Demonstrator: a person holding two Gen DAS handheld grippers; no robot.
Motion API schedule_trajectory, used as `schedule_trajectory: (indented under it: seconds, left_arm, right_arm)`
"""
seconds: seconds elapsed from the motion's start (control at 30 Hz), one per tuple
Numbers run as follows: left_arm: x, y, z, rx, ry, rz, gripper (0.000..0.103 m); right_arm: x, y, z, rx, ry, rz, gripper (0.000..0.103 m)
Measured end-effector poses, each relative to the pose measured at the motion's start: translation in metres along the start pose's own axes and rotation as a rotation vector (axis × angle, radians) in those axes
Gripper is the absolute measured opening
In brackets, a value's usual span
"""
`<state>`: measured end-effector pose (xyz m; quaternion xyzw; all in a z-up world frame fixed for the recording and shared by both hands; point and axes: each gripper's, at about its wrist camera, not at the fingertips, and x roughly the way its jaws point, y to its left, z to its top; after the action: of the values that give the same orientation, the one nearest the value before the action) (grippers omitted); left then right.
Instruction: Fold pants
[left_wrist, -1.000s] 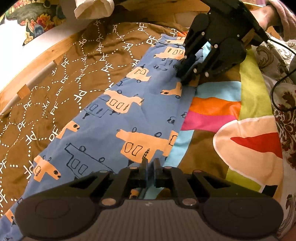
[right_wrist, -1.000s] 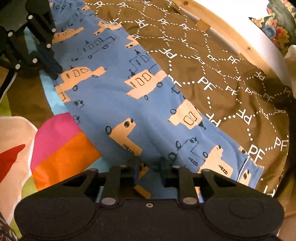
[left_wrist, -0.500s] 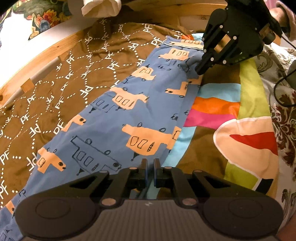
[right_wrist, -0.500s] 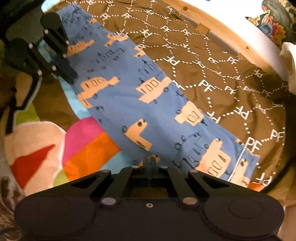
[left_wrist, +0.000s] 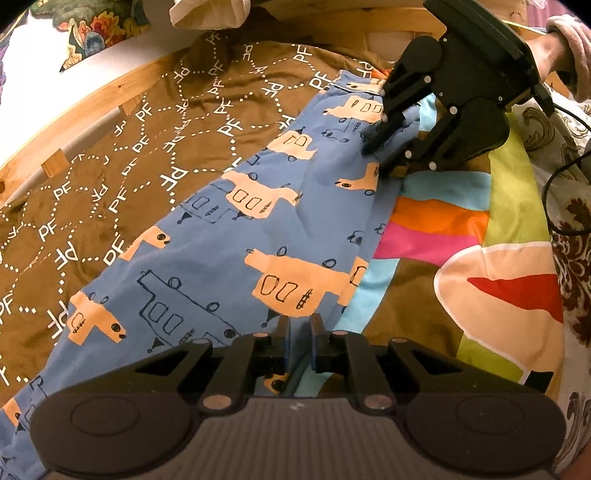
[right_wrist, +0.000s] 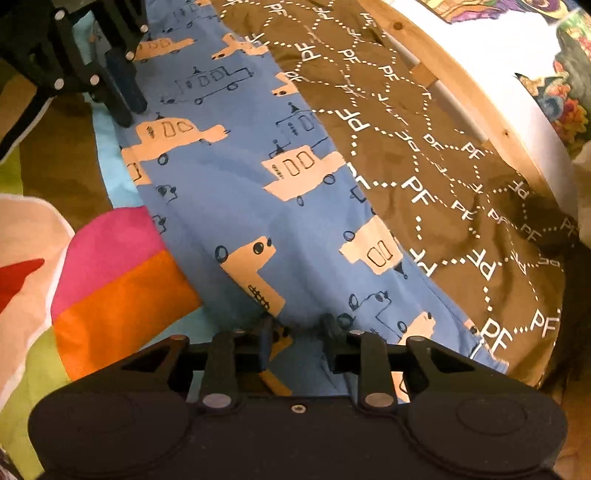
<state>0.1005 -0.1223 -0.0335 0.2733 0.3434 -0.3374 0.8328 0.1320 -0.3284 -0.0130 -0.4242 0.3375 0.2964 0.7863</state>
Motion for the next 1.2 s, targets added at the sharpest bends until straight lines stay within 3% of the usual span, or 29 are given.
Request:
schedule_trajectory:
  seconds: [0.07,0.1,0.43,0.53,0.57,0.63,0.73,0.77,0.83,0.9,1.0,1.1,1.2]
  left_arm:
    - [-0.001,0.0,-0.001,-0.004,0.001,-0.002,0.013]
    - [-0.001,0.0,-0.001,-0.004,0.002,-0.001,0.013]
    - [-0.014,0.007,-0.006,-0.015,-0.009,-0.018,0.014]
    - [-0.015,0.011,-0.01,-0.035,0.0,-0.017,0.021]
    - [-0.016,0.012,-0.01,-0.038,0.0,-0.015,0.025]
    - [-0.02,0.015,-0.012,-0.045,-0.012,-0.006,0.049]
    - [-0.019,0.02,-0.016,-0.066,0.017,-0.015,0.053]
    - [-0.016,0.022,-0.019,-0.07,0.044,-0.013,0.054]
    - [-0.012,0.03,-0.026,-0.101,0.085,-0.012,0.058]
    - [-0.011,0.042,-0.034,-0.163,0.135,-0.022,0.062]
    - [-0.023,0.065,-0.052,-0.27,0.178,-0.04,0.063]
    - [-0.047,0.077,-0.061,-0.305,0.161,-0.046,0.064]
    - [-0.054,0.086,-0.058,-0.317,0.143,0.012,0.067]
  right_arm:
    - [0.0,0.0,0.0,0.008,0.003,0.02,0.003]
    - [-0.001,0.0,0.0,0.011,0.0,0.019,0.001]
    - [-0.029,0.009,0.0,0.023,0.008,0.1,0.0]
    - [-0.024,0.013,-0.004,0.032,0.024,0.11,0.001]
    - [-0.023,0.011,-0.004,0.038,0.031,0.112,0.003]
    - [-0.029,0.003,-0.005,0.081,0.018,0.101,0.019]
    - [-0.042,-0.017,-0.007,0.222,-0.031,0.085,0.046]
    - [-0.041,-0.023,-0.008,0.27,-0.034,0.086,0.051]
    - [-0.029,-0.031,-0.017,0.361,0.017,0.085,0.052]
    - [-0.012,-0.03,-0.031,0.37,0.084,0.077,0.054]
    - [-0.021,-0.031,-0.037,0.421,0.055,0.065,0.055]
    - [-0.043,-0.035,-0.031,0.477,-0.032,0.058,0.066]
    - [-0.047,-0.036,-0.015,0.539,-0.133,0.07,0.069]
